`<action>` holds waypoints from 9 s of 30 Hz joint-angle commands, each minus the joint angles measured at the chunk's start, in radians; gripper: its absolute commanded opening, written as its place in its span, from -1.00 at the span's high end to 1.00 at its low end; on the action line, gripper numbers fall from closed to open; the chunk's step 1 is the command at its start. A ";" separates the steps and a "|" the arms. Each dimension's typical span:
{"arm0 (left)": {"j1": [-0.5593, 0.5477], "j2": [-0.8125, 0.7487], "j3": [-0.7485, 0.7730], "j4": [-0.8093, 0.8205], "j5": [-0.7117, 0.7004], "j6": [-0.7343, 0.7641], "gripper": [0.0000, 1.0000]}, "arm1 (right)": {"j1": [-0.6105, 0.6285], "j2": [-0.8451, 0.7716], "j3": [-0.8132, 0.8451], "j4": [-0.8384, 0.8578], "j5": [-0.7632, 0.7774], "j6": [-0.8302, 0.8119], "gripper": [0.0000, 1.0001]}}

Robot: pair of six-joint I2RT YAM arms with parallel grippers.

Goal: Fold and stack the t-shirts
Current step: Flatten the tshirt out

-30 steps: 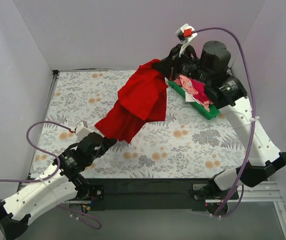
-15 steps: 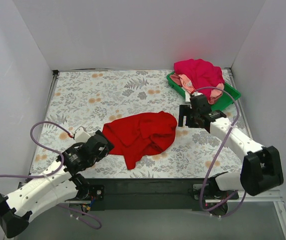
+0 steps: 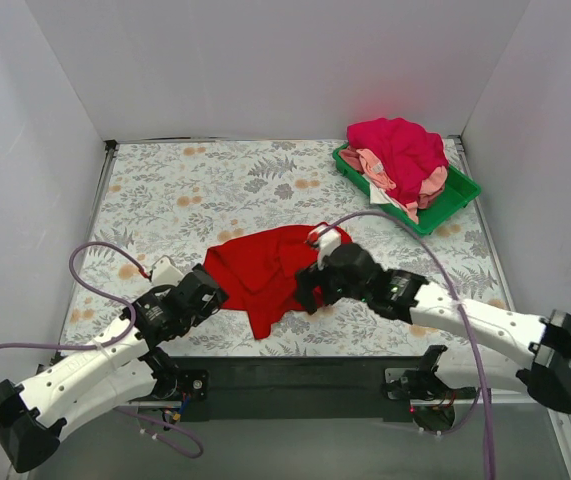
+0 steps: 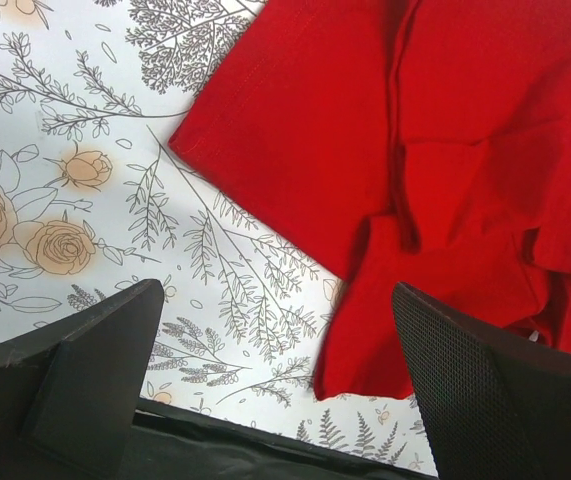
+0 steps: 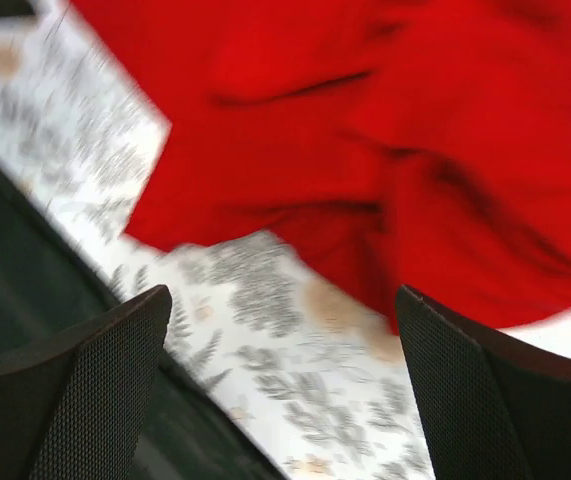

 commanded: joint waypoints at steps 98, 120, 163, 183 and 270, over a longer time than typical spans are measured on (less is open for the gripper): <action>0.432 0.401 0.215 0.255 0.188 0.140 1.00 | -0.565 -0.209 -0.030 -0.045 -0.038 -0.051 0.97; 0.431 0.151 1.184 0.188 0.114 0.390 1.00 | -0.565 -0.258 0.932 -0.263 -0.149 -0.267 0.97; 0.639 0.913 1.870 0.528 0.096 0.884 1.00 | -0.563 0.544 1.578 0.198 -0.230 -0.402 0.97; 0.678 0.228 0.143 0.777 0.195 0.441 1.00 | -0.563 -0.023 0.062 0.301 -0.509 -0.460 0.97; 0.709 1.007 0.443 0.430 0.309 0.306 -0.90 | -0.640 0.450 -0.016 0.117 -0.223 0.035 -0.95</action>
